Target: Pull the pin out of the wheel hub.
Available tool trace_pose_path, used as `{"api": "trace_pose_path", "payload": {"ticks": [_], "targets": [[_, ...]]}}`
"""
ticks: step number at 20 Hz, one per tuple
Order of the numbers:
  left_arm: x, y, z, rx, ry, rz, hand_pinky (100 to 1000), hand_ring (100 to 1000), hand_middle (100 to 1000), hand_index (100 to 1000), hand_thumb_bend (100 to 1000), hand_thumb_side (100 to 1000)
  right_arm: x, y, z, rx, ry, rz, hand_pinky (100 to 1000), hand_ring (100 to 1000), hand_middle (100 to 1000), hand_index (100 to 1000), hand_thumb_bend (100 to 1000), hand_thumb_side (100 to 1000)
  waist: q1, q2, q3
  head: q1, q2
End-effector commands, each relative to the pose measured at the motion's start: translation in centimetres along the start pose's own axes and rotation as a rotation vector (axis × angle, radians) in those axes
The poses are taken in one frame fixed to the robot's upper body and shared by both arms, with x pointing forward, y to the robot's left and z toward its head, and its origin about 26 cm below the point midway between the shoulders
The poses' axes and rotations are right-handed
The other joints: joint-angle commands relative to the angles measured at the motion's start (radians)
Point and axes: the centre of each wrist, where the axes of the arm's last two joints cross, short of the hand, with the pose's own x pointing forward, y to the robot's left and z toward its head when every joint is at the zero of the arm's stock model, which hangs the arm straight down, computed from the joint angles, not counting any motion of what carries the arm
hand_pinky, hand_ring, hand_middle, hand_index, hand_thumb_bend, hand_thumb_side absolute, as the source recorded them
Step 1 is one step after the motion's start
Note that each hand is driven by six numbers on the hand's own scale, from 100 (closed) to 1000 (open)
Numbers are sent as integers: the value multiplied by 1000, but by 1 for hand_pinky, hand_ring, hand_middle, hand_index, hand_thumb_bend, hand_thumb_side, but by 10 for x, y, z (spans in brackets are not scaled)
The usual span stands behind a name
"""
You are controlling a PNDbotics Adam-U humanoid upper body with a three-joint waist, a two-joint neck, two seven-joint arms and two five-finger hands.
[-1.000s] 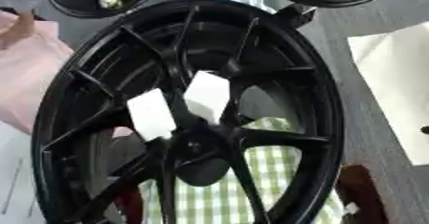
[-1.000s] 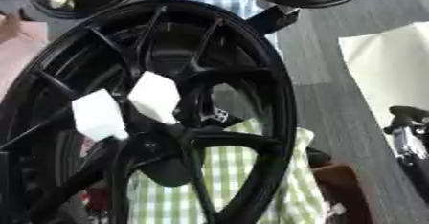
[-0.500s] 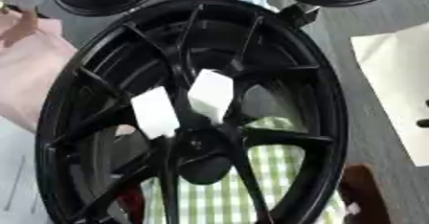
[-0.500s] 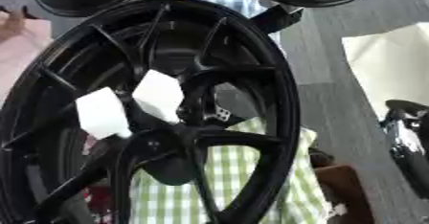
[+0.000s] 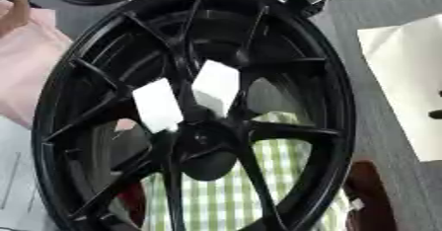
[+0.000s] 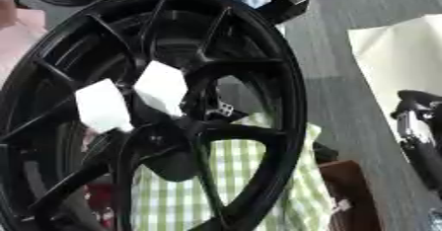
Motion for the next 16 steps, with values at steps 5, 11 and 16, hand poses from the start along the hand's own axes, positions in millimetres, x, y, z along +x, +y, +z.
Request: {"api": "trace_pose_path", "payload": {"ticks": [5, 11, 16], "targets": [[3, -4, 26, 24, 75, -58, 931, 807, 818, 933, 100, 1000, 4, -4, -3, 2, -22, 1, 886, 642, 778, 759, 100, 775, -15, -91, -9, 15, 10], [7, -10, 25, 87, 71, -29, 913, 782, 782, 905, 100, 1000, 5, -4, -4, 8, -24, -4, 886, 641, 778, 759, 100, 775, -14, -93, -12, 23, 10], [11, -9, 23, 175, 38, 42, 862, 703, 667, 803, 100, 596, 5, -4, -4, 10, -24, -4, 886, 641, 778, 759, 100, 773, -13, -96, -12, 24, 8]]}}
